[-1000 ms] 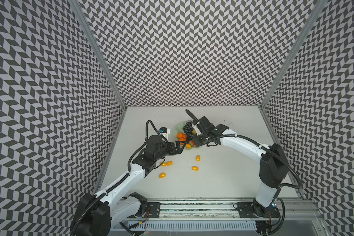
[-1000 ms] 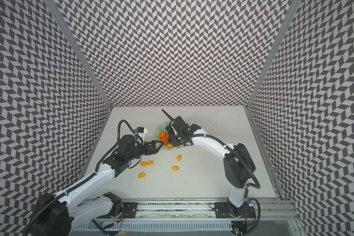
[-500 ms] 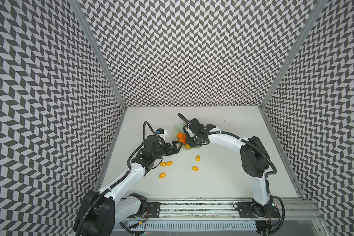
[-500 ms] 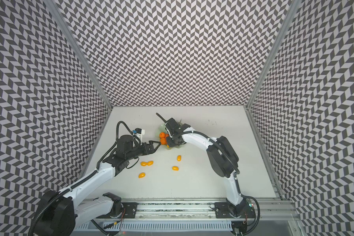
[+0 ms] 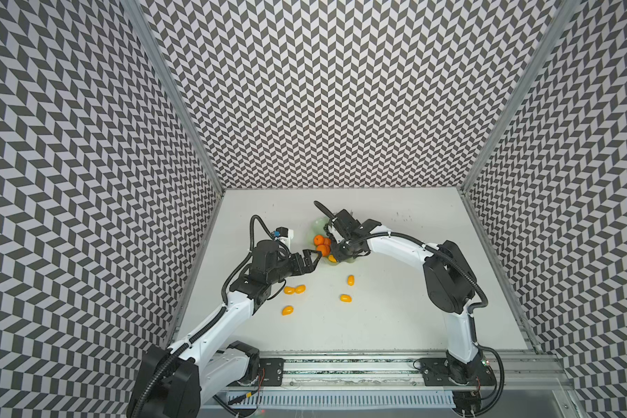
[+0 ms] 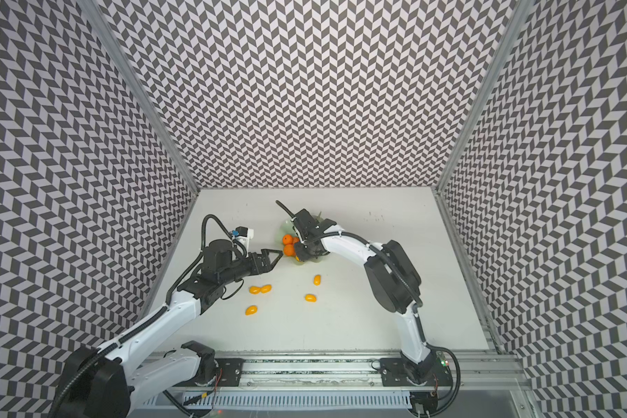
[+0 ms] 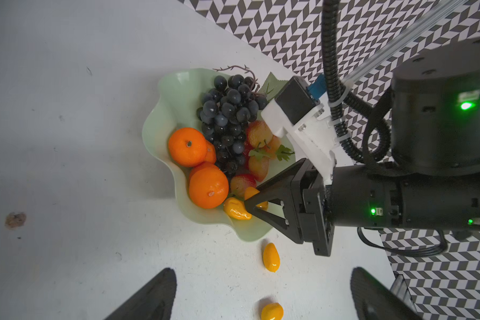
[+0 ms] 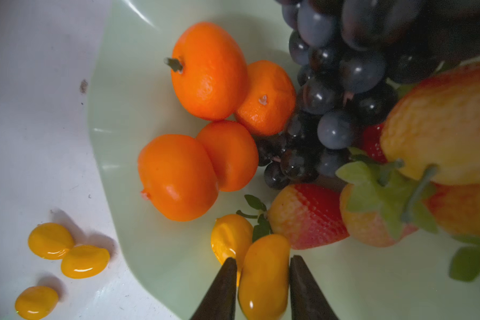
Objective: Arrange fruit in a fruit bowl
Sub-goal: Place the fruit in the fruit bowl, then pick up the fruit from the center of the table.
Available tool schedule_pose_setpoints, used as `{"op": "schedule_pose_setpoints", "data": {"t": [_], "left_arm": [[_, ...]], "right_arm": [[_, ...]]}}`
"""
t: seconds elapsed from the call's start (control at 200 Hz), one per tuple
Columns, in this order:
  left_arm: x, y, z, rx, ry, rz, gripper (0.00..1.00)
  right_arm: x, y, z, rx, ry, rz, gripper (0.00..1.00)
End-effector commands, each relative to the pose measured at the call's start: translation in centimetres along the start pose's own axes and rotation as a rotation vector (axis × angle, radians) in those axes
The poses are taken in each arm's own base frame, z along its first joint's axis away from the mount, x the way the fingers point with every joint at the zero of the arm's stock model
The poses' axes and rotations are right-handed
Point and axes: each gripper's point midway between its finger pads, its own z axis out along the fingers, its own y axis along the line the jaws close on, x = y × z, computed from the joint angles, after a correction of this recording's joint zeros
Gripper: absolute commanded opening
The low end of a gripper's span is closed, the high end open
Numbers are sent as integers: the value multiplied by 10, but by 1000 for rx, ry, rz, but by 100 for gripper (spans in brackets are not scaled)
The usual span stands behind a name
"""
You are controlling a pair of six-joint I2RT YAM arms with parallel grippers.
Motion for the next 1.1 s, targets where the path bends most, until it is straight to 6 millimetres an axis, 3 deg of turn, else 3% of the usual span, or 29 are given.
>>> {"op": "schedule_pose_setpoints", "data": {"t": [0.0,0.19,0.3,0.571,0.816,1.097], "left_arm": [[-10,-1,-9,-30,-36,39,100],[-6,16,-9,-125,-7,39,100],[-12,22,-18,-173,-53,15,100],[-20,9,-41,-87,-206,-64,100],[4,8,-25,-112,-127,-104,100],[46,-26,3,-92,-30,-6,100]], "right_arm": [[-18,4,-15,6,-58,-21,36],[-25,6,-33,1,-93,-23,40],[-26,4,-45,7,-115,-22,42],[-5,0,-77,-8,-160,10,41],[34,-12,-90,-13,-183,79,40],[66,-11,-67,-72,-141,129,39]]}}
